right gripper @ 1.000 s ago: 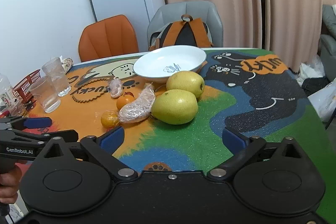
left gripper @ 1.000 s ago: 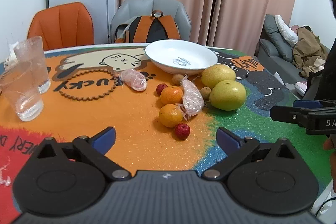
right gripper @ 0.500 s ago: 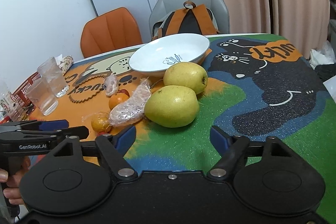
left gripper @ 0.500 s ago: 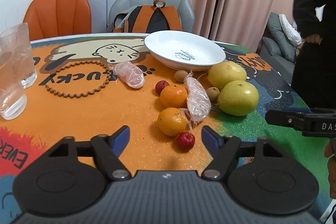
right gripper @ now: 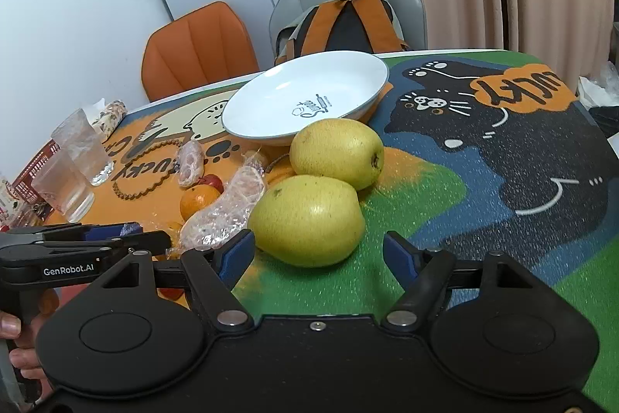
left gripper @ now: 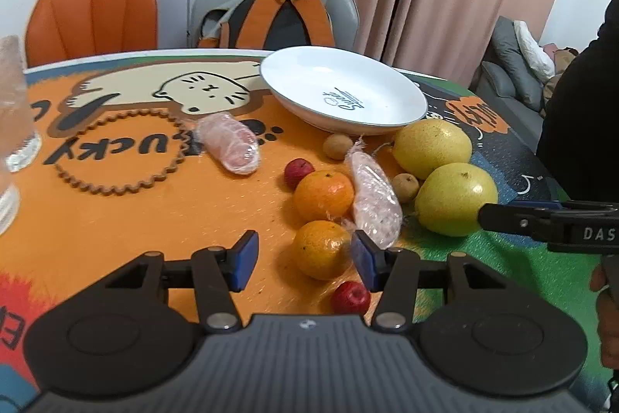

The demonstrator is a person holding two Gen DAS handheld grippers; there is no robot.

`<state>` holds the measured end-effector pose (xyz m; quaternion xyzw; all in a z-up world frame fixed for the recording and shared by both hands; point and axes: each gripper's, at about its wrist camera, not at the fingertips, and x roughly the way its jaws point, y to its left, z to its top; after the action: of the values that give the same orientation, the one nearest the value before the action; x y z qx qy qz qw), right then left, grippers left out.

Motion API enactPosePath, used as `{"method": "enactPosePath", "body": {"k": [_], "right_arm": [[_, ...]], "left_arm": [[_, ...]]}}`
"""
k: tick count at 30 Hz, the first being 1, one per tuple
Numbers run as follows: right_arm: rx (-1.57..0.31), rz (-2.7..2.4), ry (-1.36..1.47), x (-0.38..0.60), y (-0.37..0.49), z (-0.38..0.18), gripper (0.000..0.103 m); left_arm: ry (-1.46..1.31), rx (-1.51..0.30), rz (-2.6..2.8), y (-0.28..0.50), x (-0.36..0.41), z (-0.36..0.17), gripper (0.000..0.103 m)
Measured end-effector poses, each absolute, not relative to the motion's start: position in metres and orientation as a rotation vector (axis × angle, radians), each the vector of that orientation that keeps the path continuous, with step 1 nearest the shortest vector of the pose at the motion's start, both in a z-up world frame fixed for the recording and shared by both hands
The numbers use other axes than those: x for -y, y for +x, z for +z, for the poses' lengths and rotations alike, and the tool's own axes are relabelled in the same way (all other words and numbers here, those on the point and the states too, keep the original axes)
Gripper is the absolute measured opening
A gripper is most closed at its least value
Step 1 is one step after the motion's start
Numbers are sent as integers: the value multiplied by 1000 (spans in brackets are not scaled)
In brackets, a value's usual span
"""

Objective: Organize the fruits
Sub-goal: 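Grasp a tangerine with the left tool while the right tool grasps the large yellow pear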

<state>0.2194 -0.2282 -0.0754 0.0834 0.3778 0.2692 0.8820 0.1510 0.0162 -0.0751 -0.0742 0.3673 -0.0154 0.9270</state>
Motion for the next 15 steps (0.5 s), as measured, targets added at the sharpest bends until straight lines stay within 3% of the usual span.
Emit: {"method": "enactPosePath", "body": {"k": [7,15], "right_arm": [[-805,561,189,226,231,-80,73],[-817,575,177,214,240,-85,82]], "left_arm": [[-153,-787,-46,167,-12,-86,52],[-155,-808,-60,166,-17,-92,50]]}}
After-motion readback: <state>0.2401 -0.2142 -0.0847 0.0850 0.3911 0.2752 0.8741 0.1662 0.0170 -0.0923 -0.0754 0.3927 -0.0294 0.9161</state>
